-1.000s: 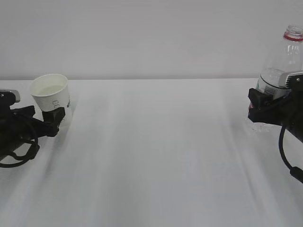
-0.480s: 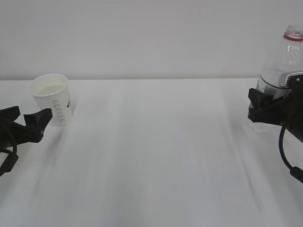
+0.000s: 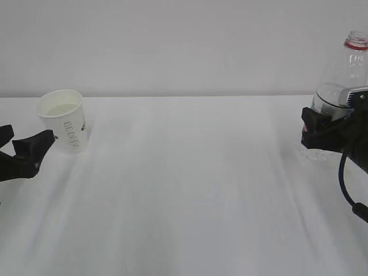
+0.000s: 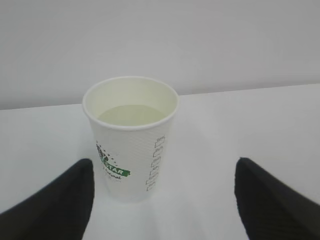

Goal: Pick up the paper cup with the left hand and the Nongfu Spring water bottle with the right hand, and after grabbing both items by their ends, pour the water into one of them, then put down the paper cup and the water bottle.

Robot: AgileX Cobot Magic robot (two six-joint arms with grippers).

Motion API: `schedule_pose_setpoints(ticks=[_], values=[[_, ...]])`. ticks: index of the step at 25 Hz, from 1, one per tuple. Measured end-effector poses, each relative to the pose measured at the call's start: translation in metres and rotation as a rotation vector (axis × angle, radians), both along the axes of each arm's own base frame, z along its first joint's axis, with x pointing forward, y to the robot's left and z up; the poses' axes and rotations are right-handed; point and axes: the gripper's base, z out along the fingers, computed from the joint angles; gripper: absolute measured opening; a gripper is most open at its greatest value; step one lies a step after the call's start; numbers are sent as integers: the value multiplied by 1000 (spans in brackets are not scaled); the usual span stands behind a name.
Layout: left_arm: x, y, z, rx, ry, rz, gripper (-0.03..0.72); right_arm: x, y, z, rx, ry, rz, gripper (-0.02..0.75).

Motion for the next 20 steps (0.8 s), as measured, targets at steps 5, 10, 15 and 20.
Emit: schedule_pose_setpoints(ticks=[5, 10, 15, 20], values=[[-11, 2, 2, 1, 6, 11, 636, 0, 0, -5, -1, 16, 0, 480], [-17, 4, -2, 5, 39, 17, 624, 2, 0, -19, -3, 47, 0, 479], [-18, 4, -3, 6, 43, 17, 616, 11, 1, -30, -3, 54, -1, 479], [-18, 3, -3, 7, 42, 11, 603, 21, 2, -37, -2, 47, -1, 479]])
